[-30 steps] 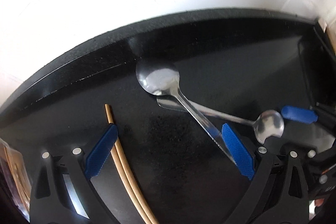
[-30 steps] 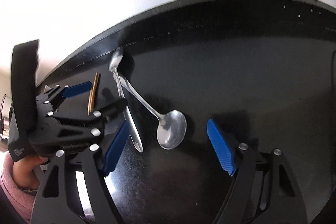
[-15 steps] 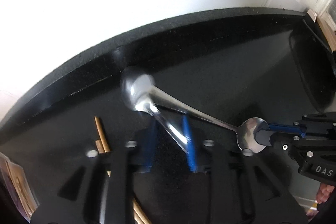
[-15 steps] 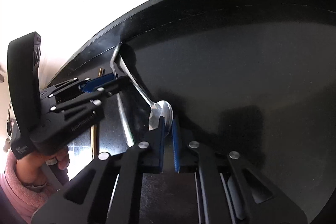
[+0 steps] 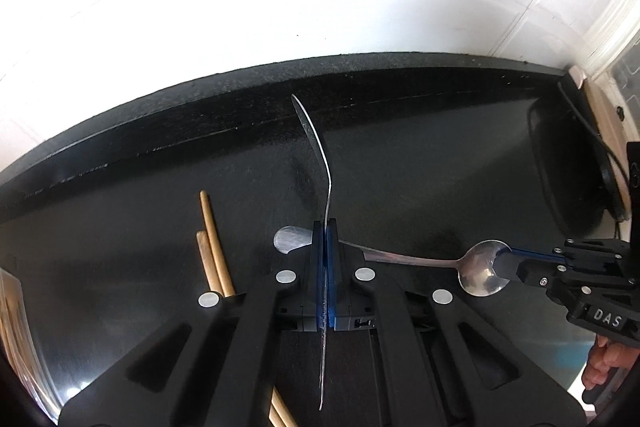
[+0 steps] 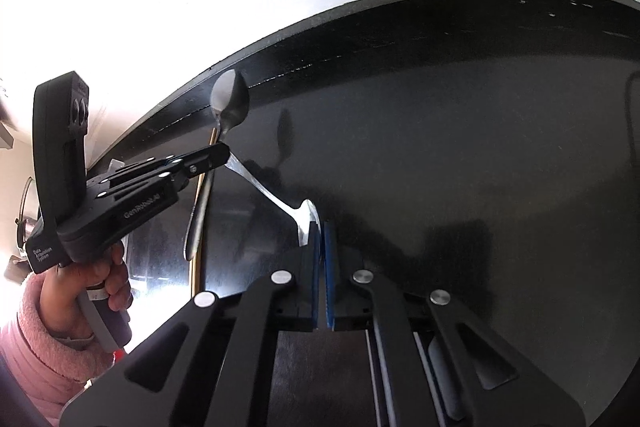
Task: Organize utensils
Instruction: 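Carry the silver spoon in the left tool over the container while the right tool carries its spoon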
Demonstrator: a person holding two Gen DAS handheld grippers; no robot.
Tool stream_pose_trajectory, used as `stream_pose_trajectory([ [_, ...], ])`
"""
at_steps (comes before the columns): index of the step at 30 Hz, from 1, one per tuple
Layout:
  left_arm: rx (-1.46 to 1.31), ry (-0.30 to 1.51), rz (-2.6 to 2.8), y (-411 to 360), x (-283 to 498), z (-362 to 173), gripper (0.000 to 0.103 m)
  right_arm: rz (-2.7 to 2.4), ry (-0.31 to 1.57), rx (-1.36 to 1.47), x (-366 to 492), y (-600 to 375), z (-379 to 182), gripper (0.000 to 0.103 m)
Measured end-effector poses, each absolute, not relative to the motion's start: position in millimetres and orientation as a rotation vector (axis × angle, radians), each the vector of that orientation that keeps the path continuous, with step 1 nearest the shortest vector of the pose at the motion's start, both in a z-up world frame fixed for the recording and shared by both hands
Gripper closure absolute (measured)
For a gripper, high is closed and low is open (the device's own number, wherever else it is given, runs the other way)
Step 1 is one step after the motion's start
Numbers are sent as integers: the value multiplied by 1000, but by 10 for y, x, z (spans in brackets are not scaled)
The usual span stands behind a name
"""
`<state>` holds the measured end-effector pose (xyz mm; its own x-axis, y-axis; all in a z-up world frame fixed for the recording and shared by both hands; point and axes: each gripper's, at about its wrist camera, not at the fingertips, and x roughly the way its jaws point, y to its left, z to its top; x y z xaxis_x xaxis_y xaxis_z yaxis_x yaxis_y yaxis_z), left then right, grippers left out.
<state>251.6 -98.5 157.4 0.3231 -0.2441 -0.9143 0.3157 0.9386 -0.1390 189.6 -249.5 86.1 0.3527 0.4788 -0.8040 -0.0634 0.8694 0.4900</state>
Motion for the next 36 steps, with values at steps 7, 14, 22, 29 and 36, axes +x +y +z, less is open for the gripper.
stream_pose_trajectory([
  [7, 35, 1157, -362, -704, 2139, 1787, 103, 336, 1127, 442, 1606, -2609, 1032, 100],
  [14, 24, 1102, -351, -490, 1670, 2015, 103, 363, 1070, 410, 1300, -2508, 1315, 100],
  [22, 20, 1057, -246, -76, 1218, 2065, 103, 474, 1099, 322, 1027, -1992, 1392, 100],
  [29, -17, 1027, -132, 621, 963, 2203, 103, 700, 1167, 143, 935, -891, 1359, 100],
  [36, -45, 1017, -61, 1528, 798, 2299, 103, 840, 1186, 11, 835, 211, 1332, 100],
])
